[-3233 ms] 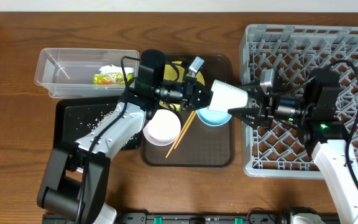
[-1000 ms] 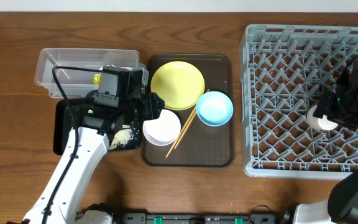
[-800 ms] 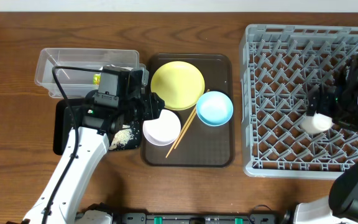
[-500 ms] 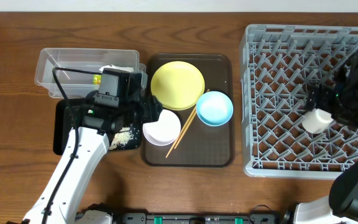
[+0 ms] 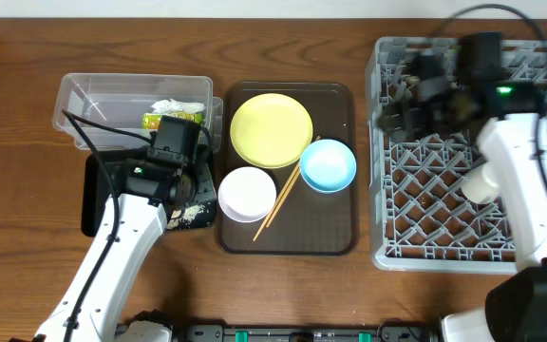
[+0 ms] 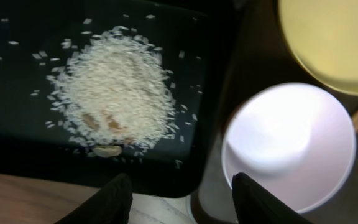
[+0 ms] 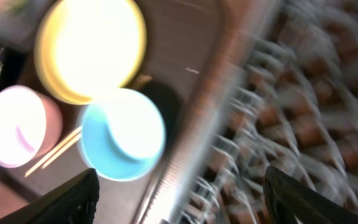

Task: Sort waste into correct bins and load items into the dishwasher rack
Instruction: 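Grasp the light-blue bowl with the right gripper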

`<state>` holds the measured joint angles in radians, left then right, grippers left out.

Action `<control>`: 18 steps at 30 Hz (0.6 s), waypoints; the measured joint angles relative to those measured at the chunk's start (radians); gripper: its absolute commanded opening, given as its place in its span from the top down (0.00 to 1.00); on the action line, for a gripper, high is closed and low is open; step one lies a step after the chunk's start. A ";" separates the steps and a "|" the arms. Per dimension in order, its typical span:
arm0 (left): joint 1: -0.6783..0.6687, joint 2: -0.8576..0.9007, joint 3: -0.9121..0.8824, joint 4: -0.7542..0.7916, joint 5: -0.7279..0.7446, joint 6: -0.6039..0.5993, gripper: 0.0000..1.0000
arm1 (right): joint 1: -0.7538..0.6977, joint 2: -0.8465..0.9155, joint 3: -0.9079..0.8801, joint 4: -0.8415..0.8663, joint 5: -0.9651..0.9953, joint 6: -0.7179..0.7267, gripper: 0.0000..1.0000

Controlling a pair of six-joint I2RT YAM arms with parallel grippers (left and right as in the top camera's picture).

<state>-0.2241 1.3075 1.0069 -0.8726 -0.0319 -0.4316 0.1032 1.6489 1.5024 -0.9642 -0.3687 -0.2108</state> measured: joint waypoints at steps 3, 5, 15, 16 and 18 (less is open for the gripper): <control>0.000 0.001 0.000 0.000 -0.024 -0.018 0.44 | 0.086 0.012 0.000 0.034 0.032 -0.025 0.28; 0.000 0.001 0.000 -0.001 -0.033 -0.021 0.42 | 0.137 0.035 0.000 0.053 0.073 -0.042 0.34; 0.000 0.002 0.000 -0.002 -0.050 -0.039 0.41 | 0.263 0.242 0.000 0.087 0.205 -0.052 0.34; 0.000 0.002 0.000 -0.002 -0.050 -0.040 0.41 | 0.267 0.261 0.000 0.087 0.213 -0.053 0.34; 0.000 0.002 0.000 -0.002 -0.051 -0.040 0.41 | 0.271 0.297 0.000 0.088 0.232 -0.052 0.35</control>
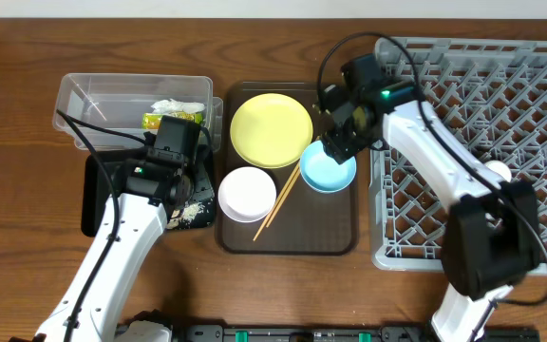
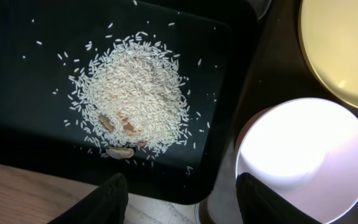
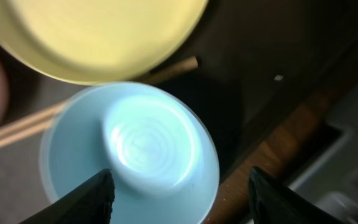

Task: Sort waste into correct bins and load items into the dishwasher rack
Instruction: 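Grasp the light-blue bowl with the right gripper, then place the light-blue bowl into the back of the dishwasher rack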

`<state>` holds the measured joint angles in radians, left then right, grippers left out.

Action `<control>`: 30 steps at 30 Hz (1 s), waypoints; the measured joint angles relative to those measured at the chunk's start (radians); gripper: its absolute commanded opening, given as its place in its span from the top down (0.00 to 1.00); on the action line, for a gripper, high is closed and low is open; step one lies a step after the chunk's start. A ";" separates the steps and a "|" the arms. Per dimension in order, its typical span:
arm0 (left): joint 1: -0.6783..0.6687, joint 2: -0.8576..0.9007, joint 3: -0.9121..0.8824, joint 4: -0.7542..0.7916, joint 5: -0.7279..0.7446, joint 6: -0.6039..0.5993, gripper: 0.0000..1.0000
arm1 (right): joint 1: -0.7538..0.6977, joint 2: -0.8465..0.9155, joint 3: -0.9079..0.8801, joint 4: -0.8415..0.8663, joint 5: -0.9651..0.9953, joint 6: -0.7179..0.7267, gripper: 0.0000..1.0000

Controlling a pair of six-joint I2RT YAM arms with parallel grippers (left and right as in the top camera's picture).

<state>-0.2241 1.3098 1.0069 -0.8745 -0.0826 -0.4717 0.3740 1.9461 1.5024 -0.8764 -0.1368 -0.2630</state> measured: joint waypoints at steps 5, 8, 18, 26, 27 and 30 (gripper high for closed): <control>0.000 0.002 0.000 0.000 0.000 0.000 0.40 | 0.001 0.066 0.000 0.003 0.053 0.002 0.45; 0.000 0.003 0.000 0.000 0.000 0.000 0.40 | 0.001 0.075 0.000 0.005 0.070 0.006 0.65; 0.000 0.003 0.000 -0.001 0.000 0.000 0.40 | 0.001 0.076 0.000 -0.031 0.089 0.050 0.85; 0.000 0.003 0.000 0.000 0.000 0.000 0.40 | 0.001 0.076 0.000 -0.074 0.089 0.069 0.99; 0.000 0.003 0.000 0.000 0.000 0.000 0.40 | 0.001 0.076 0.000 -0.074 0.089 0.071 0.99; 0.000 0.003 0.000 0.000 0.000 0.000 0.40 | 0.001 0.076 0.000 -0.076 0.089 0.073 0.99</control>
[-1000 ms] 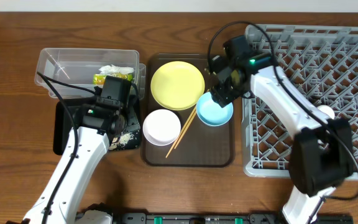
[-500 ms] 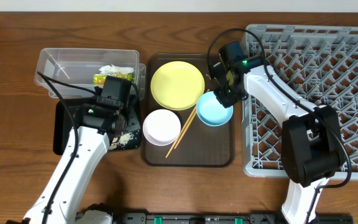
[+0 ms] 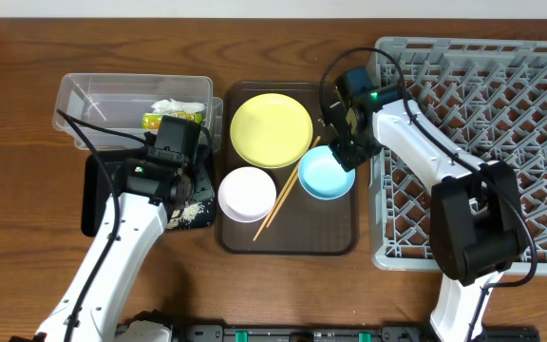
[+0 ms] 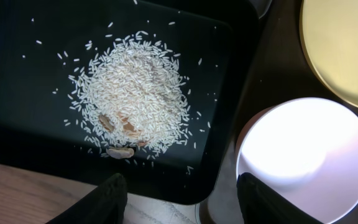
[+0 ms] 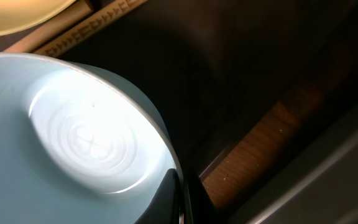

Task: Sort waste into correct bins and load items into the dishwasher rack
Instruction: 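Place the light-blue bowl into the back of the dishwasher rack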

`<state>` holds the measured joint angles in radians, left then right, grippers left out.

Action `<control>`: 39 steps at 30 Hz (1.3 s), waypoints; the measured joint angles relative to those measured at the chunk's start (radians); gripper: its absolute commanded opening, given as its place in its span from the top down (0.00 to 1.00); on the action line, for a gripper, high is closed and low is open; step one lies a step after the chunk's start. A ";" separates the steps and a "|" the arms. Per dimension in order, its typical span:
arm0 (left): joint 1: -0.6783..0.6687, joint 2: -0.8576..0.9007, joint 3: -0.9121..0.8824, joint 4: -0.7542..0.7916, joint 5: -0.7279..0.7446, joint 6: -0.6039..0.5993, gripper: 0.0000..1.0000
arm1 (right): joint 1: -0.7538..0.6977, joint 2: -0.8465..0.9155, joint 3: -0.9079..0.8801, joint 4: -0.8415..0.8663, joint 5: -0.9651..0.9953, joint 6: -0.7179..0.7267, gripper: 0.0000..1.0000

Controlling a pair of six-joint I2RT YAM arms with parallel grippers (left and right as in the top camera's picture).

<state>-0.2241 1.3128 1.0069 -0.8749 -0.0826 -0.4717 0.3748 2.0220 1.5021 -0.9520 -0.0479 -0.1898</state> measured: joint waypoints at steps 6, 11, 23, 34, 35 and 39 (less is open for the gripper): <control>0.000 0.000 0.000 0.000 0.000 0.000 0.40 | 0.000 0.000 0.000 -0.012 0.000 0.027 0.99; 0.000 0.000 0.000 0.000 0.000 0.000 0.40 | -0.002 -0.016 0.001 -0.032 0.000 0.061 0.99; 0.000 0.000 0.000 0.002 0.000 0.000 0.40 | -0.052 -0.387 0.029 0.233 0.287 0.103 0.99; 0.000 0.000 0.000 0.021 -0.002 0.000 0.40 | -0.109 -0.373 0.034 0.660 0.686 -0.154 0.99; 0.000 0.000 0.000 0.020 -0.003 0.000 0.40 | -0.117 -0.365 0.034 0.700 0.722 -0.188 0.99; 0.000 0.000 0.000 0.022 -0.003 0.000 0.40 | -0.138 -0.319 0.034 0.789 0.820 -0.282 0.99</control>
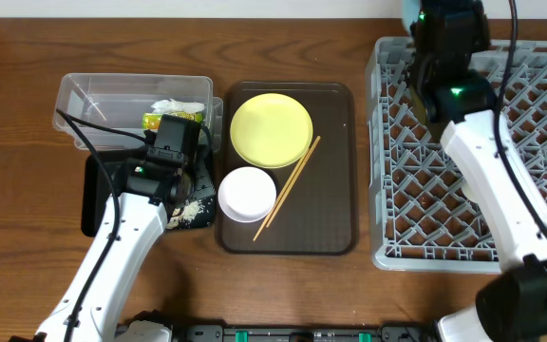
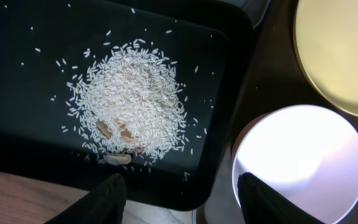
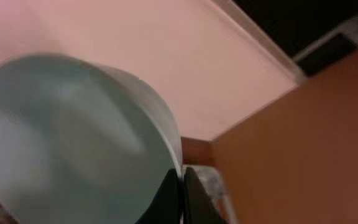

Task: Sort waste into correct bins and load items into the dishwasher rack
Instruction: 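Place the light-blue bowl into the back of the dishwasher rack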

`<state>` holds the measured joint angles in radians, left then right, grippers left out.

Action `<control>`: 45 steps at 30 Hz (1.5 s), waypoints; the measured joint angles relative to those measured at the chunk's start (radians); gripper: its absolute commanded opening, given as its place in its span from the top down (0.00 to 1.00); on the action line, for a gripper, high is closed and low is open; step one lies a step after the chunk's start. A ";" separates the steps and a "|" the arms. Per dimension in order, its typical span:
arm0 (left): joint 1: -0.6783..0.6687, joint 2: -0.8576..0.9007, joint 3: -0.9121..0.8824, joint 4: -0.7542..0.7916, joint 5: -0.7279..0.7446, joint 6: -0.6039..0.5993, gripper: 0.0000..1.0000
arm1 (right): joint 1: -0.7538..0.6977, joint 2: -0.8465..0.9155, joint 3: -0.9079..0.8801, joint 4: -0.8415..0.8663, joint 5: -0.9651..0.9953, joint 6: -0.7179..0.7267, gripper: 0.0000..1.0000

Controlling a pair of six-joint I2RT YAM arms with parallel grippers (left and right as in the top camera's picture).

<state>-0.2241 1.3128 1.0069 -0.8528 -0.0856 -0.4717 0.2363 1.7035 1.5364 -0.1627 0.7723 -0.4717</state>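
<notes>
My right gripper (image 3: 180,186) is shut on the rim of the light blue bowl (image 3: 73,137), held high and tilted. In the overhead view it is above the far left corner of the grey dishwasher rack (image 1: 473,142), where only the bowl's edge (image 1: 409,9) shows at the top. My left gripper (image 2: 188,202) hangs open over the edge between the black tray of rice (image 2: 129,106) and the white bowl (image 2: 300,162). The yellow plate (image 1: 271,130), the white bowl (image 1: 247,194) and the chopsticks (image 1: 288,187) lie on the brown tray (image 1: 335,218).
A clear bin (image 1: 136,100) holding wrappers stands at the back left, behind the black tray (image 1: 98,195). The rack fills the table's right side. Bare wooden table (image 1: 27,275) lies at the front left.
The blue bowl was on the brown tray with my right gripper shut on its rim. It is now off the tray, held high over the rack's far left corner. My left gripper barely shifted.
My right gripper was open above the rack, blurred. Then it was open above the blue bowl on the brown tray. Then it was shut on the bowl's rim, and now it holds the bowl over the rack. My left gripper stayed open by the rice tray.
</notes>
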 measured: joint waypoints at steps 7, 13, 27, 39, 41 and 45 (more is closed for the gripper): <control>0.000 0.000 0.000 0.000 0.000 0.000 0.39 | -0.032 0.140 0.000 0.006 0.068 -0.062 0.99; 0.000 0.000 0.000 0.000 0.000 0.000 0.39 | -0.030 0.238 0.000 -0.025 0.102 -0.064 0.99; 0.000 0.000 0.000 0.000 0.000 0.000 0.39 | 0.021 0.275 0.002 -0.224 0.119 0.130 0.99; 0.000 0.000 0.000 -0.002 0.000 0.000 0.39 | 0.032 0.259 0.005 -0.553 -0.060 0.425 0.85; 0.000 0.000 0.000 -0.002 0.000 0.000 0.39 | 0.032 0.237 0.005 -0.581 -0.143 0.458 0.74; 0.000 0.000 0.000 -0.001 0.000 0.000 0.39 | 0.032 0.151 0.005 -0.618 -0.289 0.486 0.67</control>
<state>-0.2241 1.3132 1.0069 -0.8539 -0.0856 -0.4721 0.2680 1.8549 1.5414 -0.7811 0.4831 0.0147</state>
